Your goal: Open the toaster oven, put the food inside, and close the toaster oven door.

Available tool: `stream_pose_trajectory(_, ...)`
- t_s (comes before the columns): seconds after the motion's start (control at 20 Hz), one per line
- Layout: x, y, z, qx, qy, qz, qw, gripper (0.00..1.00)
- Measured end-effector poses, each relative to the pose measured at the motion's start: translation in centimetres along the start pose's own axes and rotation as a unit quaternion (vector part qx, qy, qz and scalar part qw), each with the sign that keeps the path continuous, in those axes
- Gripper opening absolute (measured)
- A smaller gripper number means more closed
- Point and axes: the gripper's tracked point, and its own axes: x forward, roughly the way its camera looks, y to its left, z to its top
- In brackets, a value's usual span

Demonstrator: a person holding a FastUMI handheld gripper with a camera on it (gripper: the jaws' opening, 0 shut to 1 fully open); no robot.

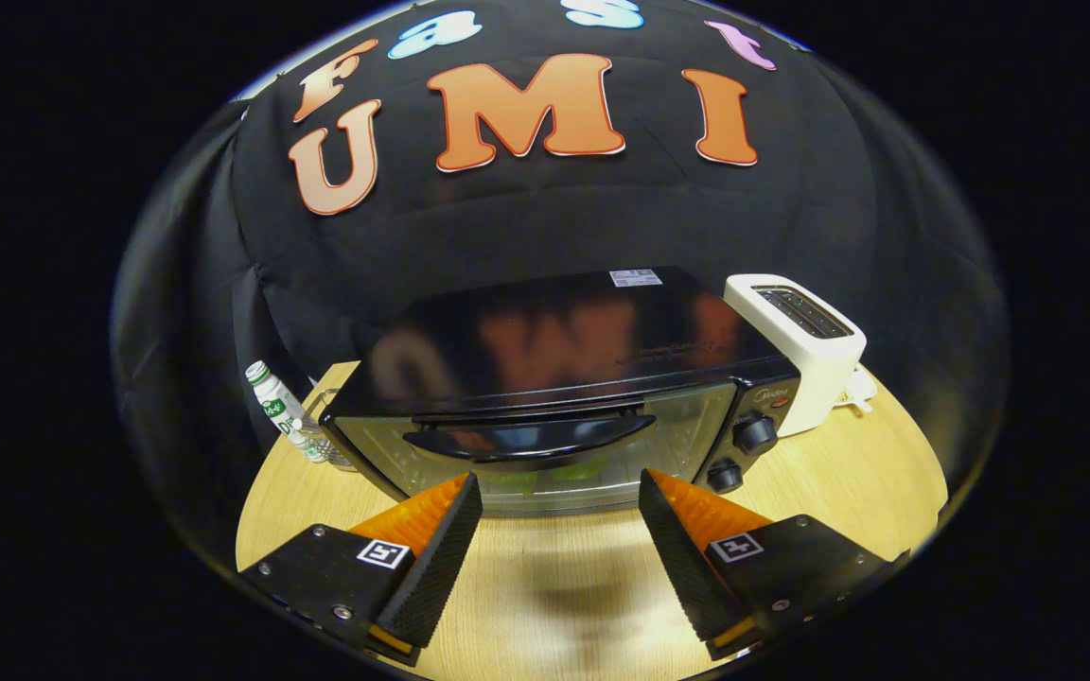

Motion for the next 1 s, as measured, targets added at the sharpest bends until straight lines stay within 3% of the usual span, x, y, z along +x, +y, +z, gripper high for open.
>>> stream_pose_trajectory(0.3, -4.1, -2.9, 3.9, -0.003, -0.044, -0.014, 0.999, 0.99)
stream_pose_trajectory(0.7, -10.7, -9.0, 15.9, -0.034, -0.145, -0.035, 0.988, 0.99)
stream_pose_trajectory(1.0, -16.9, -11.7, 23.2, -0.030, -0.213, -0.028, 0.976, 0.99)
